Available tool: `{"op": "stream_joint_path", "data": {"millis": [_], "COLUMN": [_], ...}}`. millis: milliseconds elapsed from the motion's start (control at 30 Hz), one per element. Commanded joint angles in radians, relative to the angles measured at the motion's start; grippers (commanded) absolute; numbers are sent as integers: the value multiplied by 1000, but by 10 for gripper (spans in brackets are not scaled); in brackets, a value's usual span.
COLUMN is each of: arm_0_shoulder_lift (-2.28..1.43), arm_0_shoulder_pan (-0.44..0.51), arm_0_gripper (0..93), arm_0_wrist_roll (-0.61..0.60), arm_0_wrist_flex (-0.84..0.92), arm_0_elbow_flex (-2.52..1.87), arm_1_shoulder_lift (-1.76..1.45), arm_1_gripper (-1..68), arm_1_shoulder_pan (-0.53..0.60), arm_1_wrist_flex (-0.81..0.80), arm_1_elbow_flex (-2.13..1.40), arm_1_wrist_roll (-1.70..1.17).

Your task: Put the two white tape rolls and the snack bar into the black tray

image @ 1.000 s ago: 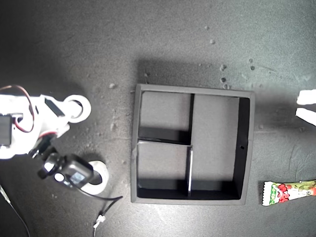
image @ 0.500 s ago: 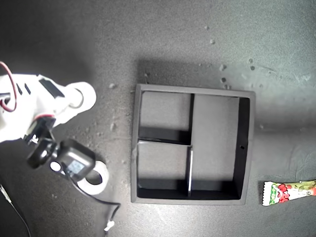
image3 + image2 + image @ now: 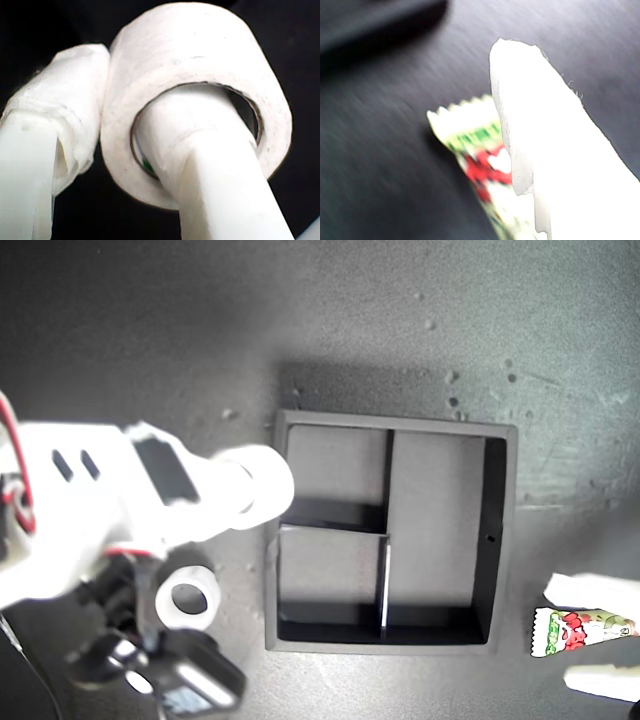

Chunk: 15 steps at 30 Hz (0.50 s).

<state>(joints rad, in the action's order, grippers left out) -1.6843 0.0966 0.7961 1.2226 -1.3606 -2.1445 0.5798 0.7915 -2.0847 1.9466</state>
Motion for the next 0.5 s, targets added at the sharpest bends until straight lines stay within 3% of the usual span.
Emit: {"op": "stream_joint_path", "data": {"millis": [0,200,367,467], "arm_0_shoulder_lift": [133,497,1062,1081], "arm_0_shoulder_pan": [60,160,201,207], "arm_0_gripper": [1,1,1,1], "arm_0_wrist_roll": [15,61,94,120], "arm_0_wrist_flex": [37,245,609,607], "arm_0_elbow_flex": [195,650,1582,1537], "arm_1_shoulder_lift": [-2,-2,-2,-2], "arm_1_gripper": [303,305,304,303], "arm_1_shoulder_pan": [86,209,258,278], "arm_1_wrist_flex": [80,155,20,-51], "arm_1_elbow_flex": [-28,-141,-290,-362], "arm_1_wrist_roll": [158,327,318,239]}}
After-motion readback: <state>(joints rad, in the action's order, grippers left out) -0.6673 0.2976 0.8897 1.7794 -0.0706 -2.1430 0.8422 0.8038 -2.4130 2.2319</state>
